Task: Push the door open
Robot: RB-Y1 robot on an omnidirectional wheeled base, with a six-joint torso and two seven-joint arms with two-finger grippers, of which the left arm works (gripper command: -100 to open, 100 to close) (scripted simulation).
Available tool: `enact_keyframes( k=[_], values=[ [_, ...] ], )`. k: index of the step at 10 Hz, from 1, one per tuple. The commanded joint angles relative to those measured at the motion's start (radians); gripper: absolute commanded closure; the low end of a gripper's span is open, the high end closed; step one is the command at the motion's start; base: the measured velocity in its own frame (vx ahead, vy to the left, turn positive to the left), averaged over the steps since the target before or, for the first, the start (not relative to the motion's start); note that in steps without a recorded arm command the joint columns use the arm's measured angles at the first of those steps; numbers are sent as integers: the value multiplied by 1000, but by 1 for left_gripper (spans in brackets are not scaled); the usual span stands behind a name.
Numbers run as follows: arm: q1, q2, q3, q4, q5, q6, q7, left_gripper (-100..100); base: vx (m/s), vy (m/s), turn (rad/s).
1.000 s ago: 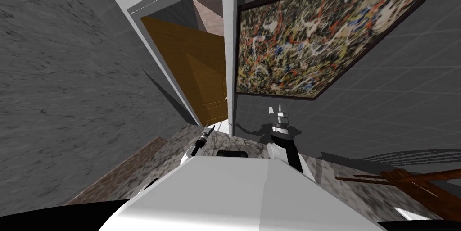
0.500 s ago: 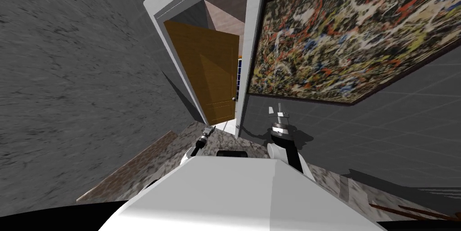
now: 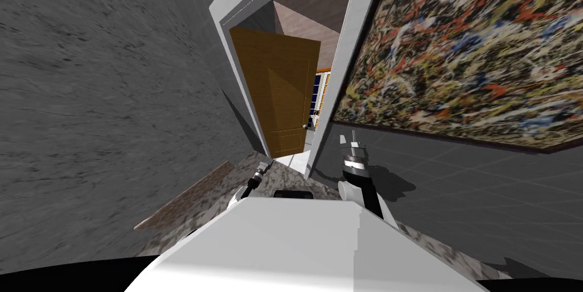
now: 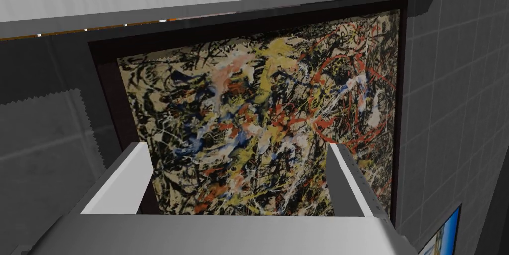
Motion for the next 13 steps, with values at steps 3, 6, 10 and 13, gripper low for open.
enact_keyframes(
  k=[3,6,10,13],
  values=[
    [15,4,-21,-19,-20,-10,8,-100,135,143,200],
    [35,10,-47,-43,-44,-21,17,-100,237,125,237],
    [59,17,-79,-72,-74,-35,28,-100,244,53,199],
    [79,22,-105,-96,-98,-46,38,-100,246,16,185]
  ],
)
